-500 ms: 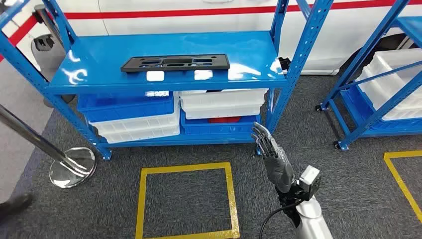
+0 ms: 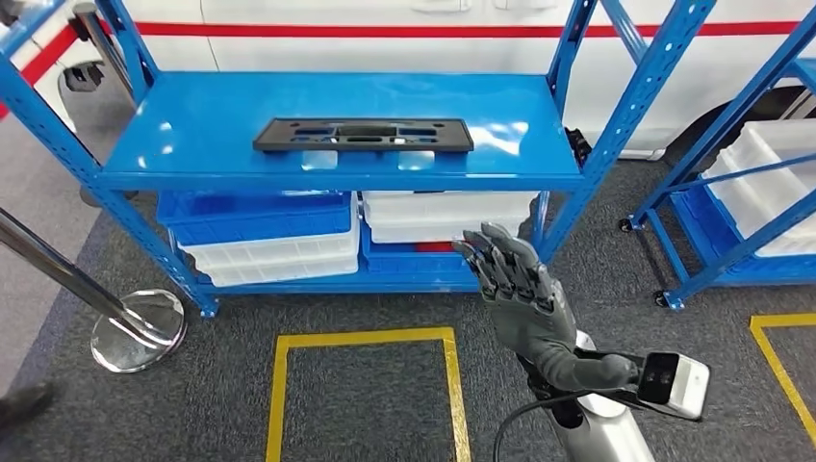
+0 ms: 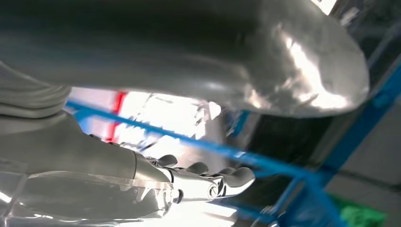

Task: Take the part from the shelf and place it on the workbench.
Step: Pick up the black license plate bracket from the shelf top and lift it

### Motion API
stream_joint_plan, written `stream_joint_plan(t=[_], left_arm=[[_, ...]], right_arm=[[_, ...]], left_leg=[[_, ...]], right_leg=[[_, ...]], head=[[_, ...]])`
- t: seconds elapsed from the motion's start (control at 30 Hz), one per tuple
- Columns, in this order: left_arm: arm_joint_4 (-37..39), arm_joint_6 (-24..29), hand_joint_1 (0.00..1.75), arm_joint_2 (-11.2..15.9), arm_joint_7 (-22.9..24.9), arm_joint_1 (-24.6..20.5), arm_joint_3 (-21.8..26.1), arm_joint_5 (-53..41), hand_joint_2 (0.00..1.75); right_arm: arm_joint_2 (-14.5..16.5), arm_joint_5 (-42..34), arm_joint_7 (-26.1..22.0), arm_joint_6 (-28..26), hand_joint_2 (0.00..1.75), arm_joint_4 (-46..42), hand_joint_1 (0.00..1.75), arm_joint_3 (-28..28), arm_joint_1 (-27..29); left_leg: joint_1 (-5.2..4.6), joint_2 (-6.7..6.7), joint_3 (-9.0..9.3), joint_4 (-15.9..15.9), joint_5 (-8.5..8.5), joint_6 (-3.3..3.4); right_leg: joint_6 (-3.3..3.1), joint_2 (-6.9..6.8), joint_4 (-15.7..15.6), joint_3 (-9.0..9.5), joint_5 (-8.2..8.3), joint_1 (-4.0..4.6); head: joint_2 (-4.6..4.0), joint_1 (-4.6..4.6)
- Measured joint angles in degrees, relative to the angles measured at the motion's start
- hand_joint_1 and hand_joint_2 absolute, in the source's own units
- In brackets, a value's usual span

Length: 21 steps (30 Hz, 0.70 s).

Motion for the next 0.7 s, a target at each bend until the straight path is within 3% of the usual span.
stream_joint_plan(t=[0.1, 0.17, 0.2, 0.23, 0.3, 0.33, 0.37, 0.43, 0.47, 0.53, 0.6, 0.67, 0.7], left_arm=[[0.0, 0.0, 0.0, -0.1, -0.1, -0.1, 0.6, 0.0, 0.0], [0.0, 0.0, 0.0, -0.1, -0.2, -0.1, 1.1, -0.1, 0.0], [0.0, 0.0, 0.0, -0.1, -0.2, 0.0, 1.2, -0.2, 0.0], [0.0, 0.0, 0.0, -0.2, -0.2, 0.0, 1.3, -0.3, 0.0], [0.2, 0.1, 0.0, -0.5, -0.2, -0.1, 1.3, -0.4, 0.0], [0.4, 0.1, 0.0, -0.6, -0.2, -0.1, 1.3, -0.5, 0.0], [0.4, 0.1, 0.0, -0.7, -0.3, -0.2, 1.4, -0.6, 0.0], [0.5, 0.1, 0.0, -0.6, -0.3, -0.5, 1.4, -0.8, 0.0], [0.5, 0.1, 0.0, -0.6, -0.3, -0.6, 1.3, -0.9, 0.0], [0.5, 0.1, 0.0, -0.7, -0.3, -0.8, 1.3, -1.0, 0.0], [0.5, 0.1, 0.0, -0.8, -0.3, -0.8, 1.3, -1.1, 0.0], [0.5, 0.1, 0.0, -0.8, -0.3, -0.6, 1.3, -1.1, 0.0], [0.5, 0.1, 0.0, -0.7, -0.3, -0.6, 1.3, -1.1, 0.0]], right_arm=[[-0.4, -1.3, -0.1, 0.4, 0.0, -1.6, 0.0, 1.2, -0.3], [-0.6, -1.3, -0.1, 0.4, 0.0, -2.2, 0.0, 1.8, -0.3], [-0.7, -1.4, -0.1, 0.4, 0.0, -2.5, 0.0, 1.9, -0.3], [-0.8, -1.4, -0.1, 0.3, 0.0, -2.7, 0.0, 2.1, -0.2], [-1.0, -1.3, -0.1, 0.3, 0.0, -3.1, 0.0, 2.2, -0.1], [-1.0, -1.3, -0.1, 0.3, 0.0, -3.2, 0.0, 2.3, 0.0], [-1.1, -1.3, -0.1, 0.3, 0.0, -3.4, 0.0, 2.4, 0.1], [-1.2, -1.3, -0.1, 0.3, 0.0, -4.0, 0.0, 2.5, 0.1], [-1.2, -1.3, -0.1, 0.3, 0.0, -4.3, 0.0, 2.6, 0.1], [-1.2, -1.3, -0.1, 0.4, 0.0, -4.5, 0.0, 2.7, 0.2], [-1.2, -1.3, -0.1, 0.4, 0.0, -4.6, 0.0, 2.8, 0.3], [-1.3, -1.3, -0.1, 0.4, 0.0, -4.6, 0.0, 2.9, 0.4], [-1.3, -1.3, -0.1, 0.4, 0.0, -4.6, 0.0, 2.9, 0.5]], left_leg=[[-0.48, -0.2, 1.93, -0.4, -1.34, 0.88], [-1.02, -0.49, 3.49, -0.4, -2.6, 1.11], [-1.33, -0.62, 4.5, -0.5, -3.34, 1.17], [-1.64, -0.7, 5.52, -0.5, -4.14, 1.23], [-2.17, -0.85, 7.29, -0.4, -5.8, 1.21], [-2.3, -0.9, 7.86, -0.5, -6.59, 1.13], [-2.34, -0.93, 8.4, -0.4, -7.07, 0.96], [-2.27, -0.85, 8.59, 0.8, -6.89, 0.47], [-2.25, -0.75, 7.91, 2.8, -6.25, 0.1], [-1.98, -0.57, 4.19, 9.0, -6.29, -0.73], [-1.29, -0.45, -0.55, 15.0, -9.54, -1.56], [-0.59, -0.3, -3.71, 16.2, -12.41, -2.3], [-0.33, -0.22, -4.27, 14.8, -12.08, -2.6]], right_leg=[[-0.4, 0.11, 10.4, -8.0, -3.32, 0.53], [-0.98, 0.15, 11.9, -11.54, -4.41, 1.05], [-1.56, 0.19, 10.1, -12.05, -3.21, 1.38], [-2.4, 0.28, 6.9, -11.96, -0.43, 1.84], [-4.07, 0.68, 0.3, -11.63, 6.84, 2.97], [-4.47, 0.78, -1.5, -11.45, 9.21, 3.38], [-4.61, 0.87, -2.4, -11.26, 10.07, 3.65], [-4.77, 0.82, -2.9, -10.09, 9.16, 3.57], [-4.99, 0.82, -3.3, -9.31, 8.7, 3.37], [-5.17, 0.73, -3.9, -7.59, 7.72, 2.84], [-5.07, 0.69, -4.1, -6.06, 6.44, 2.48], [-4.7, 0.77, -4.1, -4.35, 5.03, 2.06], [-4.47, 0.81, -4.1, -3.42, 4.32, 1.83]], head=[[0.0, 0.0], [0.0, 0.0], [0.0, 0.0], [0.0, 0.01], [0.0, 0.02], [0.0, 0.01], [0.0, 0.01], [0.0, -0.01], [0.0, -0.01], [0.0, -0.01], [0.0, -0.02], [0.0, -0.02], [0.0, -0.02]])
